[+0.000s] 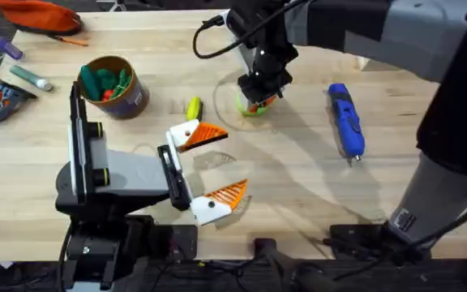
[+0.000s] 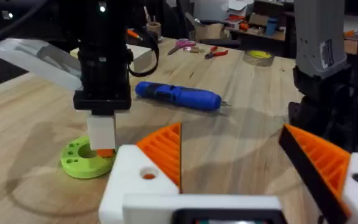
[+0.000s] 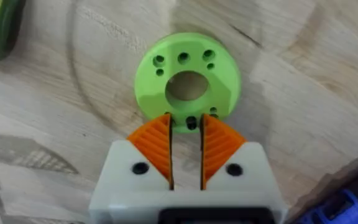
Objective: Pick up the gripper from the table and insert it into the empty holder that is missing its gripper. Then pick up a screw, insert it into the mounting hole, and use the screwdriver to tighten it. Finally, clean up the table by picking up the vegetable and placing it into the bucket.
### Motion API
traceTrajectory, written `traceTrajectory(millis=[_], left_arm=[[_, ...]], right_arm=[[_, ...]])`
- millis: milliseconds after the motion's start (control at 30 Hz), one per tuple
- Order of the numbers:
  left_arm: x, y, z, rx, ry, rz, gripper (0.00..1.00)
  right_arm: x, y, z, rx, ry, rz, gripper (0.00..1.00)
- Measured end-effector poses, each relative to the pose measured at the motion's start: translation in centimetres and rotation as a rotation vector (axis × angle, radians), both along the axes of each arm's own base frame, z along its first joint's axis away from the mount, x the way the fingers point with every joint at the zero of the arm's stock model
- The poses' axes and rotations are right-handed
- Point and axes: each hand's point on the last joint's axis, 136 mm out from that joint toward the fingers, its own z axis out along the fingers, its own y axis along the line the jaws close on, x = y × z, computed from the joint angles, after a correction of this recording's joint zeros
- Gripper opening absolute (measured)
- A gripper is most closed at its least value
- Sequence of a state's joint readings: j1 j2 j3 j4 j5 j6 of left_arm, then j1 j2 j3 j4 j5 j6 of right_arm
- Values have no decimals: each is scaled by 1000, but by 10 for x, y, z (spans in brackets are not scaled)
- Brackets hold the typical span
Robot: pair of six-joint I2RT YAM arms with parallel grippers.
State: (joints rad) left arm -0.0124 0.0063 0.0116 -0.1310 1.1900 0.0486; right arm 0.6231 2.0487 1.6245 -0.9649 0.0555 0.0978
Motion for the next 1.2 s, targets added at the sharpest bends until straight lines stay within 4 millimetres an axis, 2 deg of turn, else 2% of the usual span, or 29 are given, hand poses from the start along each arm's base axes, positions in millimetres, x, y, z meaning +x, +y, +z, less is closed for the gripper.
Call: traceTrajectory(millis=[233,667,1200], left_arm=[[0,0,0,0,0,0,989],[0,0,0,0,0,0,989],[0,0,0,0,0,0,989]], right_arm=[[0,0,0,0,0,-1,199],[1,-1,0,-3,-3,-3,53],[2,-3,0,-9,-8,-5,8]])
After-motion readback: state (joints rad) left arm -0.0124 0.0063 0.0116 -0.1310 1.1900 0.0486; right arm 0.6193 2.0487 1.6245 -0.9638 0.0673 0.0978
